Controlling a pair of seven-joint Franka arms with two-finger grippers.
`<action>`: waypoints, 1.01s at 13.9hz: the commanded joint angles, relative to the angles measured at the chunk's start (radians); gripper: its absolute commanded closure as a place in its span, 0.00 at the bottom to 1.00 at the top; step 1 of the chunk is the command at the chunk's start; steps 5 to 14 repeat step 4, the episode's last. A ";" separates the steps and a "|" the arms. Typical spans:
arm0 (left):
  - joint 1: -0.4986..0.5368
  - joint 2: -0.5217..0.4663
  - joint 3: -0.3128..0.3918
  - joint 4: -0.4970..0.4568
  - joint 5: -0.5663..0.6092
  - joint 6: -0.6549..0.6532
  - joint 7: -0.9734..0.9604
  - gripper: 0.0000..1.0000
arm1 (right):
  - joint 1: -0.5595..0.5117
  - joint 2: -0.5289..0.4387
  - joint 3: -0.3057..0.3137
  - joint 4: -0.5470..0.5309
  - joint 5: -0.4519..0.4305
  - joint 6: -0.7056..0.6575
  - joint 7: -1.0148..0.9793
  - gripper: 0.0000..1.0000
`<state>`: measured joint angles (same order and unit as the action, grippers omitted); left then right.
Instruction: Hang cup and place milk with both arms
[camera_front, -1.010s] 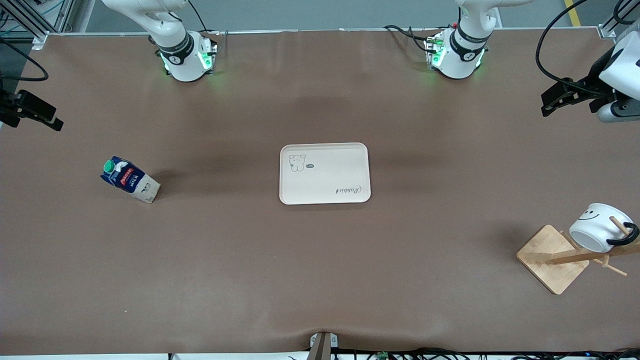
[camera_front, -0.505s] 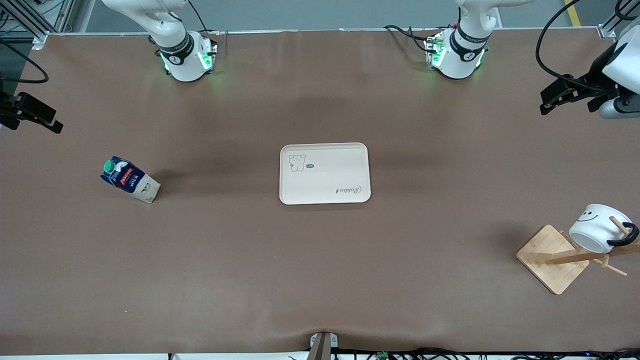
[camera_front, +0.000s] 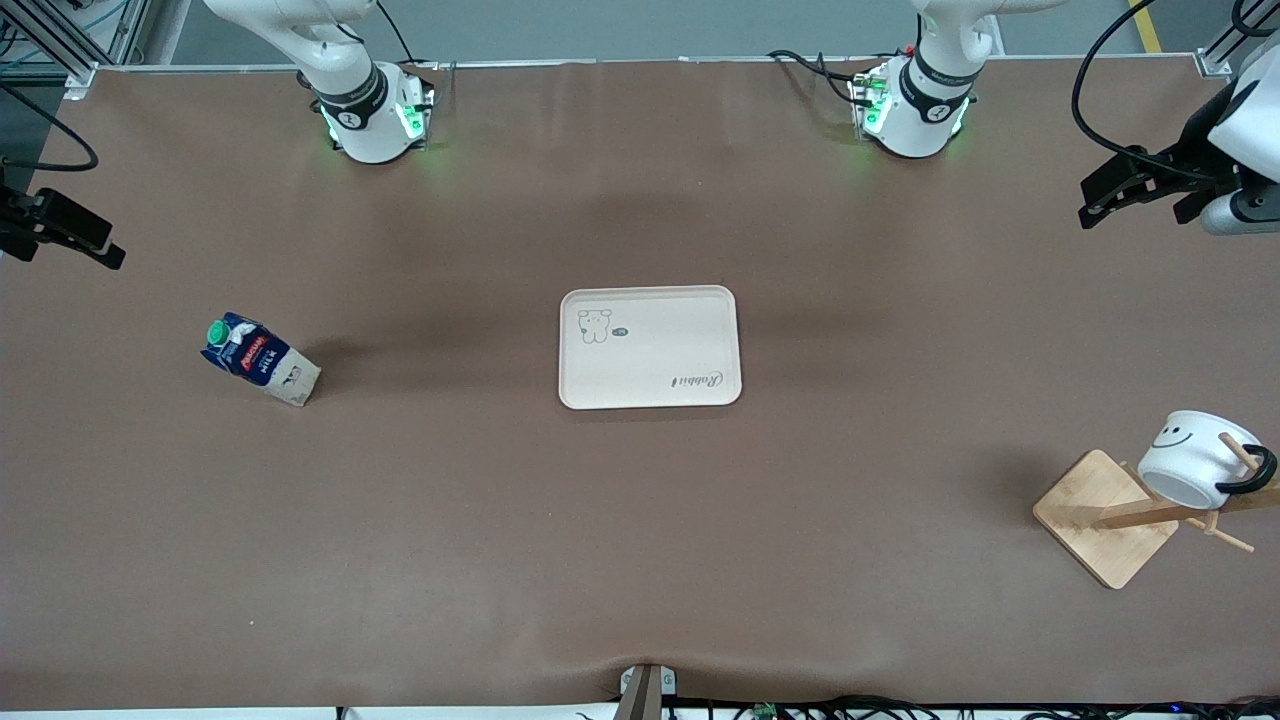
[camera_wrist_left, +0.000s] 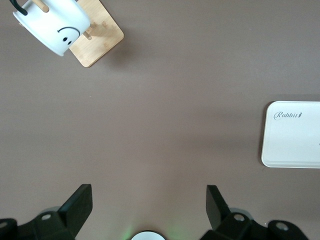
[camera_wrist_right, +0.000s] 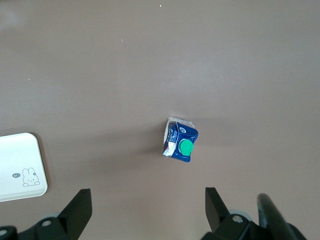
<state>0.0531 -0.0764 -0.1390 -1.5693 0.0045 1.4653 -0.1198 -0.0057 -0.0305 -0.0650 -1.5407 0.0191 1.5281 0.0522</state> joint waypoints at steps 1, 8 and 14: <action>0.002 0.003 0.001 0.020 -0.015 -0.017 -0.011 0.00 | 0.001 0.008 0.002 0.014 -0.021 -0.002 0.015 0.00; 0.001 0.004 0.001 0.020 -0.015 -0.017 -0.026 0.00 | 0.001 0.008 0.002 0.014 -0.019 -0.003 0.015 0.00; 0.001 0.004 0.001 0.020 -0.015 -0.017 -0.026 0.00 | 0.001 0.008 0.002 0.014 -0.019 -0.003 0.015 0.00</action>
